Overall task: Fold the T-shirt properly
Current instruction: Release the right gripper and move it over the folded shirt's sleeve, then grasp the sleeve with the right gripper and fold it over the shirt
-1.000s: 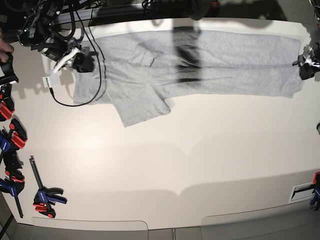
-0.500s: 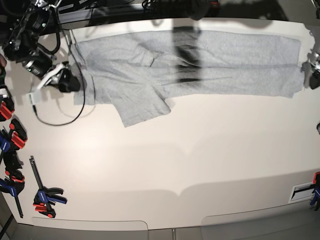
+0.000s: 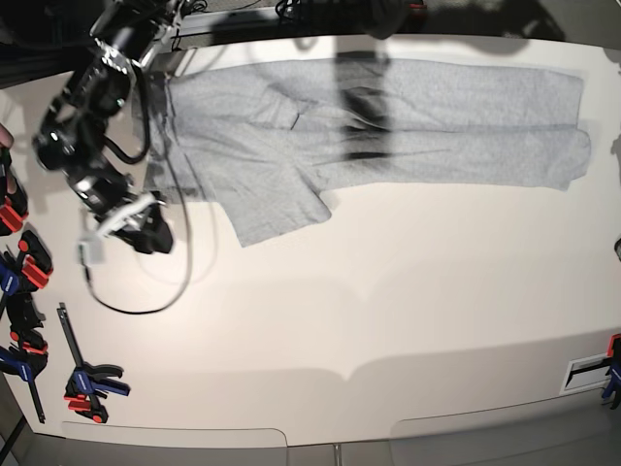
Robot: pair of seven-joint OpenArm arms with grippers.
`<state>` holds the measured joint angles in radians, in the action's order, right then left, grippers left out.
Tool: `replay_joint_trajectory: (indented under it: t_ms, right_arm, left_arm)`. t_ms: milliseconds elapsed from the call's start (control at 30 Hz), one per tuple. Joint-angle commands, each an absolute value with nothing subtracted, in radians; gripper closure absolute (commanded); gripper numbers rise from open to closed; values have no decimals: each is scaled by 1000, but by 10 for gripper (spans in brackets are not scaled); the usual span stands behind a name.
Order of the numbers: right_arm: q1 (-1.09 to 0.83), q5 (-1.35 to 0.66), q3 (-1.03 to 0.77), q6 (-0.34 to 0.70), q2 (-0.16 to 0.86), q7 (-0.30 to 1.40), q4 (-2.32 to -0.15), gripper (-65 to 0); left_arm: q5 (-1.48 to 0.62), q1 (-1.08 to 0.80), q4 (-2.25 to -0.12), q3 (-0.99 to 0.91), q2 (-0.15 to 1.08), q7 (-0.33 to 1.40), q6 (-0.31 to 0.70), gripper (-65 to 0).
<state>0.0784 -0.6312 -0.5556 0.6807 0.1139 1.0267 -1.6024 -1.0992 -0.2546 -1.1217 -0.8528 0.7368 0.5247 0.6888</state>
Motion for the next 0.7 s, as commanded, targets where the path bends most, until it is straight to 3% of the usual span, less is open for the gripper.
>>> replay_joint_trajectory:
  t_ms: [0,333,500,667]
  right_arm:
    - [115,-635,-531,665,121,994,-1575,-202]
    - [336,-553,-392,586,118,963,-1073,-202]
    - [374,-552,-391,583,62,1070,-1010,-202]
    - [374,-522,-391,567,8,1070,-1010,-201]
  left_arm:
    - [-1119,-250,-1139,-863,768,501,698,-278]
    - [-1118,-249,-1139,-863,768,501,698,-278]
    - [-1119,-249,-1139,-863,768,501,698,-278]
    - [-1119,-250,-1139,-863,768,501,698,-278]
